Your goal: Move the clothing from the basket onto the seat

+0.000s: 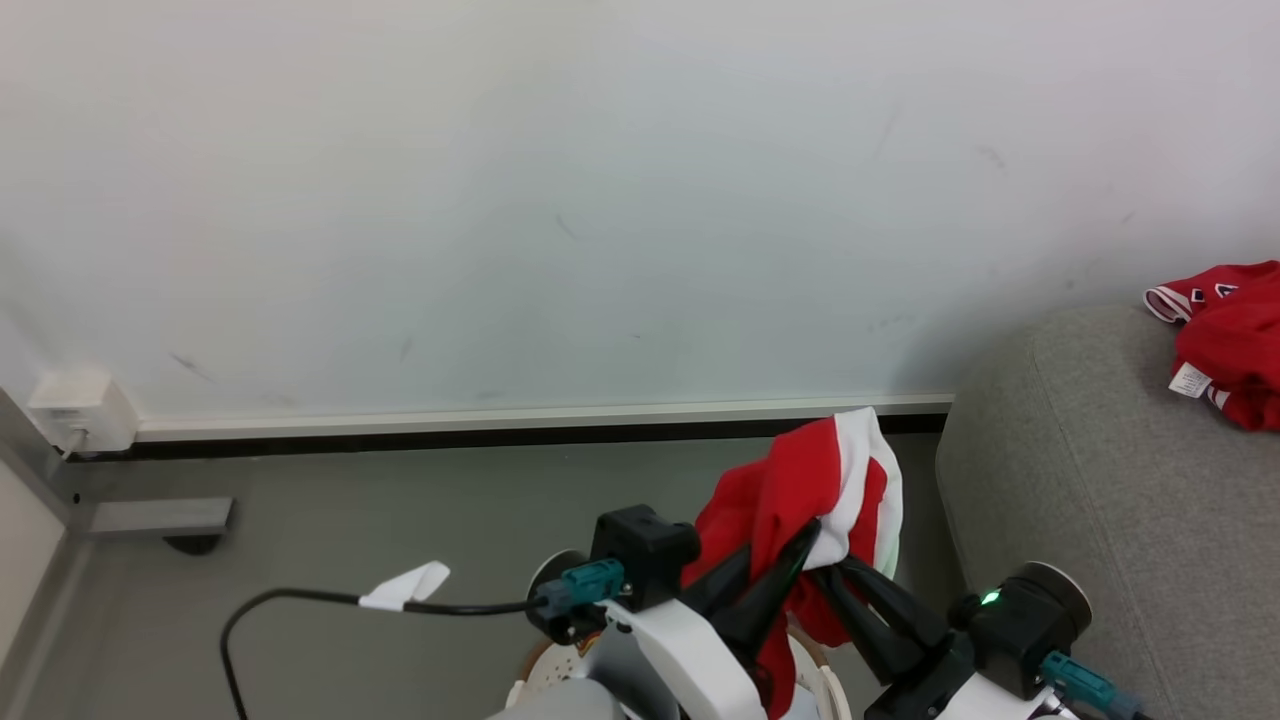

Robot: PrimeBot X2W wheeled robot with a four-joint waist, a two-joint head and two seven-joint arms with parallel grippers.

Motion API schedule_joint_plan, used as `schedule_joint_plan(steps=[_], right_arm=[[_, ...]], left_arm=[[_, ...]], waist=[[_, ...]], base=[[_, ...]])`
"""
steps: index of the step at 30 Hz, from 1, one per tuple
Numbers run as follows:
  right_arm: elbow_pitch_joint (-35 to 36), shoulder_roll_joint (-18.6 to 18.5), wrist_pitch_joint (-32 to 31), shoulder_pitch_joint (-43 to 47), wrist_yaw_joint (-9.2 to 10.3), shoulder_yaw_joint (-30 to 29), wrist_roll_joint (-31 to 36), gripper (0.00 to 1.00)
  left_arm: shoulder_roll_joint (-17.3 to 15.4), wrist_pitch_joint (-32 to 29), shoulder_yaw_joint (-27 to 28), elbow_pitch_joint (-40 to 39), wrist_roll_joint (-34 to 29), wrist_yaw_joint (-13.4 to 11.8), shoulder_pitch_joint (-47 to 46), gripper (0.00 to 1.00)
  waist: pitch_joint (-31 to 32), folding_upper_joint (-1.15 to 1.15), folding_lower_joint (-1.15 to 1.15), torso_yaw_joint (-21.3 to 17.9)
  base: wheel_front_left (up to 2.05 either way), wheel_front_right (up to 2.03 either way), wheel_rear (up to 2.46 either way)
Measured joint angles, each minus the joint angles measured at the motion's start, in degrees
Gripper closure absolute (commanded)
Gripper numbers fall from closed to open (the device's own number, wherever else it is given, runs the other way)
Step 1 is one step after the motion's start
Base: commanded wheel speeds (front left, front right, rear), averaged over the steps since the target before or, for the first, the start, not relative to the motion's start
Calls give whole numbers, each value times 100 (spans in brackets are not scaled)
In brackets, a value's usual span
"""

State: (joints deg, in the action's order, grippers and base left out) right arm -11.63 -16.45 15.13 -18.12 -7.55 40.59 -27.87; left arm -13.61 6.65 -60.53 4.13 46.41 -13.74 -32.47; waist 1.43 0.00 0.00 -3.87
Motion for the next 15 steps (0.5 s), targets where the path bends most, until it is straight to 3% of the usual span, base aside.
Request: schedule_joint_plan(steps=[2, 4, 5, 6, 15], right_arm=[[34, -43, -1, 0, 0, -11, -47, 100], [81, -82, 0, -1, -1, -34, -75, 100], [100, -104, -1, -1, 0, -60, -89, 100], [120, -137, 0, -2, 0, -104, -91, 100], [466, -405, 1, 16, 0, -483, -94, 100]], left_arm=[[-8, 30, 18, 38, 0, -30, 1, 98], [-11, 96, 56, 65, -1, -59, 3, 51], [-11, 102, 62, 79, -1, -69, 6, 11], [-13, 118, 59, 91, -1, -79, 14, 0], [-11, 263, 66, 227, -64, -130, 23, 0]], waist=[[-10, 0, 0, -25], [-27, 0, 0, -59], [-35, 0, 0, -79], [-43, 0, 0, -101], [-139, 0, 0, -500]], base=[[0, 0, 0], [0, 0, 0], [0, 0, 0], [0, 0, 0], [0, 0, 0]])
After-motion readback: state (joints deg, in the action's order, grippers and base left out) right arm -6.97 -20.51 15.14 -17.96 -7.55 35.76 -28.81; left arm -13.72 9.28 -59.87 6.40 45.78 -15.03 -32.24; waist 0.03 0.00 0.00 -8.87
